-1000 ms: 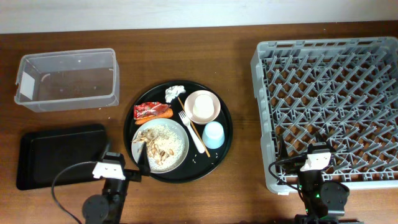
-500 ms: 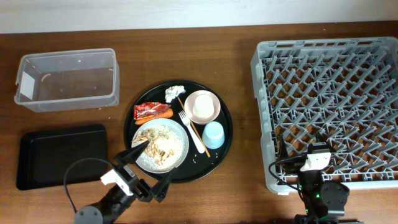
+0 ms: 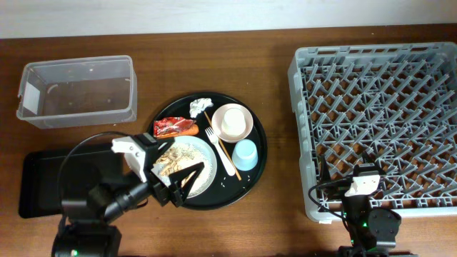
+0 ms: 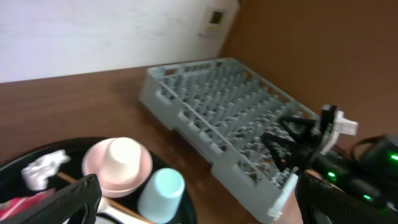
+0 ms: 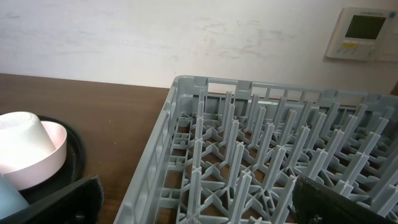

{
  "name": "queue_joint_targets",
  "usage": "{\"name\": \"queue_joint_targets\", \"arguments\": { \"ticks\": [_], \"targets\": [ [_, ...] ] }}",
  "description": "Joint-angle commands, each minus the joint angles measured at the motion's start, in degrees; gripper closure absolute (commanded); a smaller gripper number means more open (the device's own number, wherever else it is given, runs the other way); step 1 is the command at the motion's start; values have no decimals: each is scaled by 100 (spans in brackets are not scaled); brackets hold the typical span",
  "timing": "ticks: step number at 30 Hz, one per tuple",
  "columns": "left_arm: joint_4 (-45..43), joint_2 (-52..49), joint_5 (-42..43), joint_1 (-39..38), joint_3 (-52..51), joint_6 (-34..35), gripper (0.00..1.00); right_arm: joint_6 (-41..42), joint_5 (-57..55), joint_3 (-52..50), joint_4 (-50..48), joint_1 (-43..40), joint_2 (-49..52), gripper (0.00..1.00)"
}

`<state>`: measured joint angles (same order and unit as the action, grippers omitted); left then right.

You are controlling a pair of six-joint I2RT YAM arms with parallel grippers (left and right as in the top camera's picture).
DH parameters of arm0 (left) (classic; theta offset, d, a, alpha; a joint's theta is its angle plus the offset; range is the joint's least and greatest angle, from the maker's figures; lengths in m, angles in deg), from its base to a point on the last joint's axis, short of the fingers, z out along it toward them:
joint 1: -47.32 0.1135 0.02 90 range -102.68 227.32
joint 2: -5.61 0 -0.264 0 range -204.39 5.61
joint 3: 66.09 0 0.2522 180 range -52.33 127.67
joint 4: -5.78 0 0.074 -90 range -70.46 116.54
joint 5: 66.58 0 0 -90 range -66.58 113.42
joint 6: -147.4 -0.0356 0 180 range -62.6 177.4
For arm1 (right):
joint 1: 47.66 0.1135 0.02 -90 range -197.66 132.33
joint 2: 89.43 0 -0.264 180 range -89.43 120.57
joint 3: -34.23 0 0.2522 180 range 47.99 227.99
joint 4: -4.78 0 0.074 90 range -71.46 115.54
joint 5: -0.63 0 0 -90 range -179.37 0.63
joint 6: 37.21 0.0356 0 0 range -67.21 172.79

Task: Sort waste into correct bins and load items into the dishwasher rack
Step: 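Reach the left gripper to the rim of the white rice plate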

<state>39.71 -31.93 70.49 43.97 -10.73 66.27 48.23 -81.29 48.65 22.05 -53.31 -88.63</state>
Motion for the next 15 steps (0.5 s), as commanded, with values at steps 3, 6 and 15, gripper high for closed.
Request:
{"name": "queue_joint_targets", "arguments": {
  "ticks": [3,6,15],
  "targets": [
    [518,-562,-160,-138,378,96,1,11,33,-35,20,-33,-44,1],
    [1825,-1163,-1746,-708,1193,81,1,11,33,-35,20,-33,-44,1],
    [2918,-2817,-4240,-2922,2404,31,1,11,33,-35,20,-33,-44,1]
  ]
}}
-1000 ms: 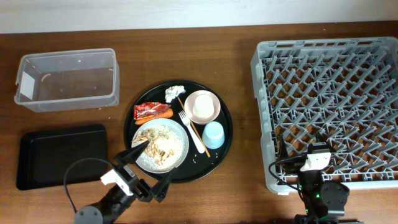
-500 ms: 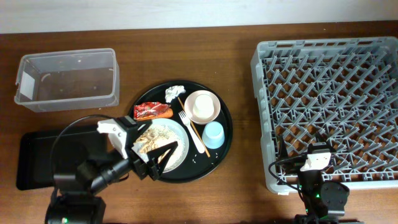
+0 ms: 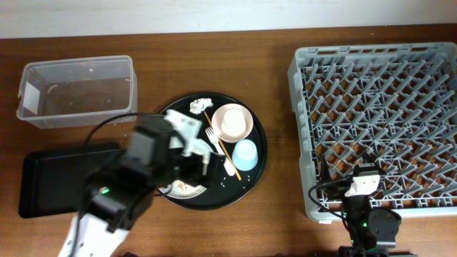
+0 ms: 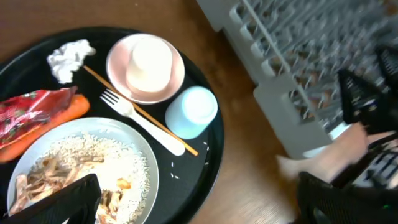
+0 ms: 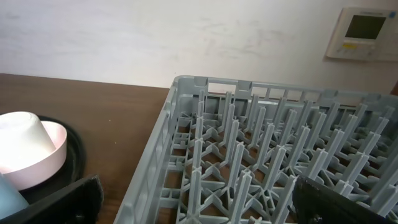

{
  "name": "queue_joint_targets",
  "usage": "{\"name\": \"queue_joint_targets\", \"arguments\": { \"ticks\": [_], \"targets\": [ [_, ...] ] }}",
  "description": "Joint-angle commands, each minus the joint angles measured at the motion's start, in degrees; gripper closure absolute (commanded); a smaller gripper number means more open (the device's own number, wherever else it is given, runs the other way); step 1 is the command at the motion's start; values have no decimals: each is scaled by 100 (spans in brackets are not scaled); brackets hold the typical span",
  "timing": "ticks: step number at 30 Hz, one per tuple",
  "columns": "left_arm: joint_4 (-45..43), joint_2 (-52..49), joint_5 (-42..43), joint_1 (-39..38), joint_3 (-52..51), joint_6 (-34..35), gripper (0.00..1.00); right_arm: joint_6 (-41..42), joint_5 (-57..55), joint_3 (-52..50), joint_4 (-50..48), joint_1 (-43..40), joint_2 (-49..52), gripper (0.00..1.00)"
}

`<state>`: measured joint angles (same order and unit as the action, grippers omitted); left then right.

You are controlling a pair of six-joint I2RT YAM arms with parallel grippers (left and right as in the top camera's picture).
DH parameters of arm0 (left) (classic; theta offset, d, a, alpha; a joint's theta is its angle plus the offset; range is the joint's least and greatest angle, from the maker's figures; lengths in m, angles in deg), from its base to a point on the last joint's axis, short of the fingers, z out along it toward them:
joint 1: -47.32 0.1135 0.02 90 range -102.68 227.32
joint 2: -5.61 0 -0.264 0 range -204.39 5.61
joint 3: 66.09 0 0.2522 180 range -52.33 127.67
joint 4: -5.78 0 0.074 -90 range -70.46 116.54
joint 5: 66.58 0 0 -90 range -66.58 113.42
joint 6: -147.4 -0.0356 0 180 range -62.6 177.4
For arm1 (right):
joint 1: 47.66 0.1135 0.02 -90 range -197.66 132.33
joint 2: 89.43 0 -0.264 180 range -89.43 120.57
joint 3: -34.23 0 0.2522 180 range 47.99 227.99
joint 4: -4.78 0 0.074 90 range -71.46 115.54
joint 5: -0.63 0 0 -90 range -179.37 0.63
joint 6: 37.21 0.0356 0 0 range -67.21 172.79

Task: Sort waste into correct bins and load items into the dishwasher rack
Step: 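Reach the left gripper to the rim of the white rice plate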

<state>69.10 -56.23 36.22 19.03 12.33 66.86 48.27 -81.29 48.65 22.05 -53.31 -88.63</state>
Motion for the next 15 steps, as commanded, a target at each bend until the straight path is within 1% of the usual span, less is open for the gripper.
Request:
{"name": "queue_joint_targets", "arguments": {
  "ticks": [1,3,10,12,13,15],
  "targets": [
    [-17,-535,-813,-501,98,-28,1,7,33,-35,20,-33,-44,1],
    [173,-809,-815,-520,98,-31,1,7,33,-35,20,-33,-44,1],
    [369,-1816,-813,-522,96,48,1,7,33,-35,20,-33,-44,1],
    [474,-2170,-815,-525,96,269,1,7,33,-35,20,-33,-44,1],
    [479,-2409,-815,-551,96,319,5,7,33,-35,20,-33,-44,1],
    [457,-2767,-1005,-623,96,407,10,7,33,-35,20,-33,-44,1]
  ]
}}
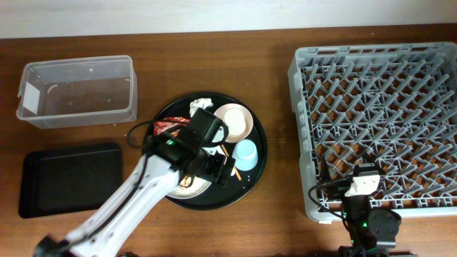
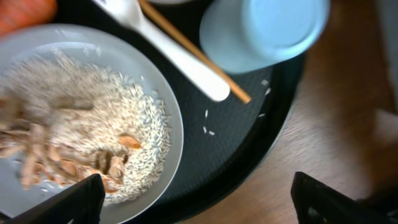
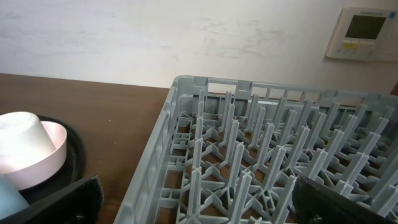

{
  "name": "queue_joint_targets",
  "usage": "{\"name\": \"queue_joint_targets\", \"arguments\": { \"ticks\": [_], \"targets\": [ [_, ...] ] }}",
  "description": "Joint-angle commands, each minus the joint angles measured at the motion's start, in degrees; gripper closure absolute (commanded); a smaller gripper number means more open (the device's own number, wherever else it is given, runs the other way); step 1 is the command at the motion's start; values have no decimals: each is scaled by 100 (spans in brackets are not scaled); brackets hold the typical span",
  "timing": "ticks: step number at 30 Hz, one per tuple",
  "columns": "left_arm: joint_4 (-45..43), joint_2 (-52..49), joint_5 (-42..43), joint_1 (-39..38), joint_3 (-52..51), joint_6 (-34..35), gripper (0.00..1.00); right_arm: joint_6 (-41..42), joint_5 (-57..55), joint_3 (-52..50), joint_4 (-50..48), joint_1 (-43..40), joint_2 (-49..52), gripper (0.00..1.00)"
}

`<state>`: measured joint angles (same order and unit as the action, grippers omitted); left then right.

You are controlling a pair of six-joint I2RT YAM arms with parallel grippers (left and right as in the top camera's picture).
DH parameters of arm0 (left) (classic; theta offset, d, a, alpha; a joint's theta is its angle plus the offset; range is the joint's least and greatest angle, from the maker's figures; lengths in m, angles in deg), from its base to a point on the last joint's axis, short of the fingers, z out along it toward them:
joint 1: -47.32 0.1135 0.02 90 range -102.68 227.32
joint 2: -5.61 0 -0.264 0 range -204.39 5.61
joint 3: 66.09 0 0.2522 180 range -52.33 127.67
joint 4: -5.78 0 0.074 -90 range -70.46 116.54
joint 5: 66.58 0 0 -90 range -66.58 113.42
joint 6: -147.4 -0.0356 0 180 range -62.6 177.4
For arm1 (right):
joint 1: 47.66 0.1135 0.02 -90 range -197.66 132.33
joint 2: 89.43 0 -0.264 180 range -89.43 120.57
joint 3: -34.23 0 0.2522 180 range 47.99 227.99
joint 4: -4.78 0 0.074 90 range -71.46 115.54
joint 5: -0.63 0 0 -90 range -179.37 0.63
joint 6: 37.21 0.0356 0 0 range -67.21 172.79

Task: Sort waste into correct bins and load items into the dishwasher rack
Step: 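Reach the left gripper to the rim of the white rice plate, then grasp the plate rim with the left gripper and lift it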

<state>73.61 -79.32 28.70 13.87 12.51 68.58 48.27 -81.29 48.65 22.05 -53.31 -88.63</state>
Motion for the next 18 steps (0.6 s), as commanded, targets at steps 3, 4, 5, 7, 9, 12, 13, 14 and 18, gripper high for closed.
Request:
{"name": "queue_joint_targets", "arguments": {
  "ticks": [3,4,5,7,9,12,13,14,18],
  "targets": [
    [2,-942,-863,-212,79,645,24,7,33,-35,20,-33,-44,1],
    [-20,-1043,-909,-234,79,691,25,7,35,-35,20,-33,-44,1],
    [-44,-1110,-933,-245,79,728,25,7,33,-35,20,-33,-44,1],
    [-136,-1244,-968,-264,79,726,28,7,33,-35,20,-33,-44,1],
    [-197,-1320,-964,-273,76,728,29,7,33,-35,20,-33,-44,1],
    [-367,-1412,-966,-367,4,726,32,7,33,-35,22,-33,-44,1],
    [-468,-1445,-964,-417,-57,726,32,7,33,-35,20,-33,-44,1],
    [-538,-1460,-964,-450,-107,728,32,7,33,-35,20,-33,-44,1],
    [-901,-1547,-964,-527,-442,758,32,4,33,-35,20,-33,-44,1]
  ]
}}
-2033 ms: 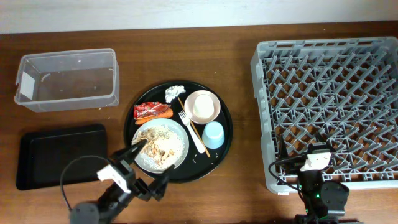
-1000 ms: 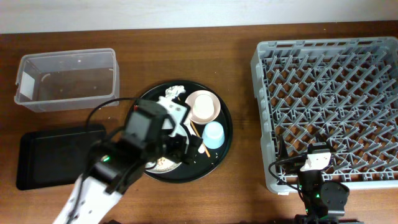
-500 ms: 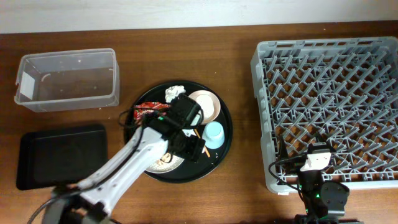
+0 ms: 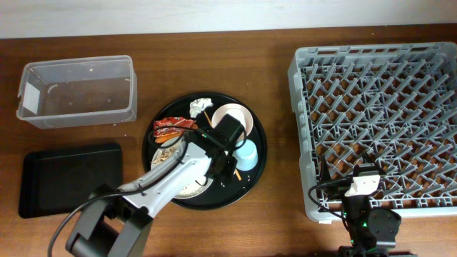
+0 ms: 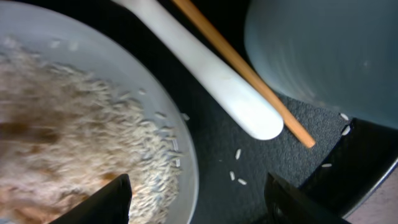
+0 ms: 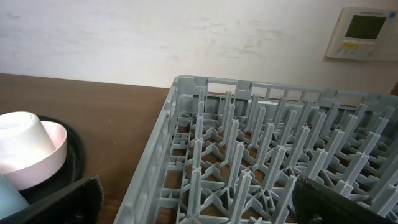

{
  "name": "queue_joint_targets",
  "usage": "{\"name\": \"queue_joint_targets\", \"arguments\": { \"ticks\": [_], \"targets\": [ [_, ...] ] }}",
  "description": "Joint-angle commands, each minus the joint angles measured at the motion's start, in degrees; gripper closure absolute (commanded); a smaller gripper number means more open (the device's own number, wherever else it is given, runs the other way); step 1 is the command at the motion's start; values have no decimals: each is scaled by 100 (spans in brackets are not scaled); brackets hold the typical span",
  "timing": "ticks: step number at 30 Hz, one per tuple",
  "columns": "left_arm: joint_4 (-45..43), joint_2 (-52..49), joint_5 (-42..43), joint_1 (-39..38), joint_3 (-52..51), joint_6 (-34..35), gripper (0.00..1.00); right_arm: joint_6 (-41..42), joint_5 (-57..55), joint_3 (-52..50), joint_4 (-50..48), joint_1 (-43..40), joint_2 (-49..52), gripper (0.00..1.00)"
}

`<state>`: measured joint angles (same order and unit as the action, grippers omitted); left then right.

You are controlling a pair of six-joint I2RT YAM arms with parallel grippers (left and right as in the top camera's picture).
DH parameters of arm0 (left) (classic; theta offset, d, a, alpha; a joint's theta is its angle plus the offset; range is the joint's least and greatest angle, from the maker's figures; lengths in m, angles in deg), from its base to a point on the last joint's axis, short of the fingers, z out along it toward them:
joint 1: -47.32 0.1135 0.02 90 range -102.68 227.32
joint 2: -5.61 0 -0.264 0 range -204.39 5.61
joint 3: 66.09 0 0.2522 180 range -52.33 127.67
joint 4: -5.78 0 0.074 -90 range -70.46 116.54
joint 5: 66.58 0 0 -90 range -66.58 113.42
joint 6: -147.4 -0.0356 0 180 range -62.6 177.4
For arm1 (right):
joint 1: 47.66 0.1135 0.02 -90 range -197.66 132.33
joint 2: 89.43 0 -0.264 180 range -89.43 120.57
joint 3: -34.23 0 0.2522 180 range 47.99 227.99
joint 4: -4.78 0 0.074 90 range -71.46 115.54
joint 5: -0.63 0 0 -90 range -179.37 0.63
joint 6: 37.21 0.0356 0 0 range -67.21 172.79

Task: Sort waste into correct bins and load items into the dishwasher rack
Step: 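Grasp the plate rim with the left gripper and lift it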

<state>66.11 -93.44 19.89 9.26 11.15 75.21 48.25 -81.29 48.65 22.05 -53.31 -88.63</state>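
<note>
My left gripper (image 4: 223,155) stands open low over the black round tray (image 4: 246,187), its fingers (image 5: 113,200) either side of the gap between the rice plate (image 5: 74,137) and the blue cup (image 5: 323,56). The white fork (image 5: 214,84) handle and a wooden chopstick (image 5: 245,71) lie just ahead of the jaws, untouched. A pink bowl (image 4: 232,121) holding a white cup, a red wrapper (image 4: 173,124) and a crumpled tissue (image 4: 200,106) also lie on the tray. My right gripper (image 6: 199,208) is open at the front edge of the grey dishwasher rack (image 4: 378,107).
A clear plastic bin (image 4: 77,91) stands at the back left and a flat black bin (image 4: 68,178) at the front left. Loose rice grains dot the tray. A wall thermostat (image 6: 364,31) shows behind the rack (image 6: 267,155).
My left gripper has dropped closer to the tray and shifted slightly right, now right by the fork handle's end and the blue cup. The right arm has not moved.
My left gripper was open above the tray's left side, its camera facing the rack. Then it looked down on the whole tray, then hung lower over the plate's edge and the cup, and now sits close over the fork handle. Nothing was picked up.
</note>
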Motion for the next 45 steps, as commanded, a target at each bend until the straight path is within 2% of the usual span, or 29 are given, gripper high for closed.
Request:
{"name": "queue_joint_targets", "arguments": {
  "ticks": [1,5,10,23,45],
  "targets": [
    [-249,-136,-87,-61,-389,107,32,9,33,-35,20,-33,-44,1],
    [-365,-136,-236,68,-463,105,35,9,33,-35,20,-33,-44,1],
    [-369,-136,-275,212,-470,101,45,9,33,-35,20,-33,-44,1],
    [-542,-136,-212,-168,-535,103,48,9,33,-35,22,-33,-44,1],
    [-673,-133,-295,-164,-791,105,68,9,33,-35,20,-33,-44,2]
  ]
}}
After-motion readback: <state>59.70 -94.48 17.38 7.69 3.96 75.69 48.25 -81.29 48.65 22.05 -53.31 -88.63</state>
